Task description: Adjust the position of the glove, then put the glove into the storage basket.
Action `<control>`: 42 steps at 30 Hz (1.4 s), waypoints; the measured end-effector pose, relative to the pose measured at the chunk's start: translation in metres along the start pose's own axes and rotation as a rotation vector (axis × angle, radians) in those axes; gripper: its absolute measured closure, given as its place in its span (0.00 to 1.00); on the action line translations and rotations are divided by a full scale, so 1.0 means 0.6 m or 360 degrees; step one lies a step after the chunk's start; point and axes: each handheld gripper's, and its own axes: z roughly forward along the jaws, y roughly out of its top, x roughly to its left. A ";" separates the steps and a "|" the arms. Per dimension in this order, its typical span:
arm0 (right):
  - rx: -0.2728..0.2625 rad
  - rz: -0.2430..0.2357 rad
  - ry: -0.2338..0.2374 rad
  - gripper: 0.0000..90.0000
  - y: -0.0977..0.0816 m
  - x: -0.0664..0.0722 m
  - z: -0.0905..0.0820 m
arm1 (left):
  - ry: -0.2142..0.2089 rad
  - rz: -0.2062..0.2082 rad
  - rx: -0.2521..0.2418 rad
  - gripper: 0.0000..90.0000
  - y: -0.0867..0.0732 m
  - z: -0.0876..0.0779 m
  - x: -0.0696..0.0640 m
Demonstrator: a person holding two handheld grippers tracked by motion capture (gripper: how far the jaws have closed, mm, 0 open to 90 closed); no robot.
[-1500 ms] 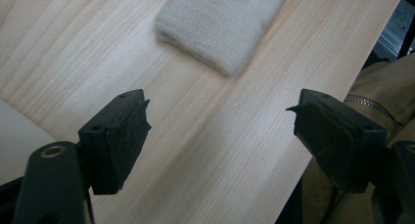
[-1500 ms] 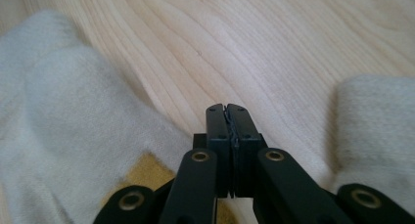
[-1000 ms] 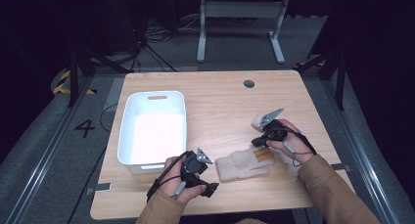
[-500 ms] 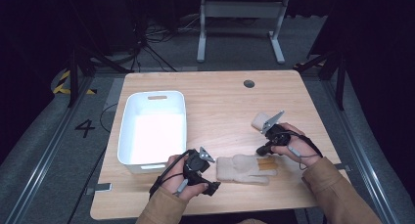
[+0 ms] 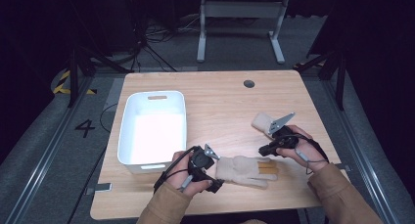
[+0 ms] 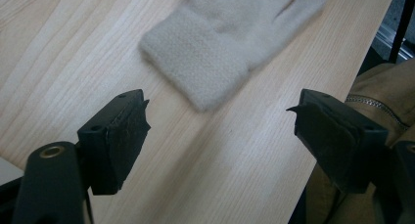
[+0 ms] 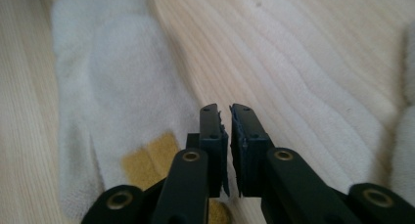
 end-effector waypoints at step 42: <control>-0.0531 0.0457 -0.0495 0.60 -0.052 -0.057 -0.087 | 0.0038 0.0012 0.0001 0.23 0.005 0.001 -0.004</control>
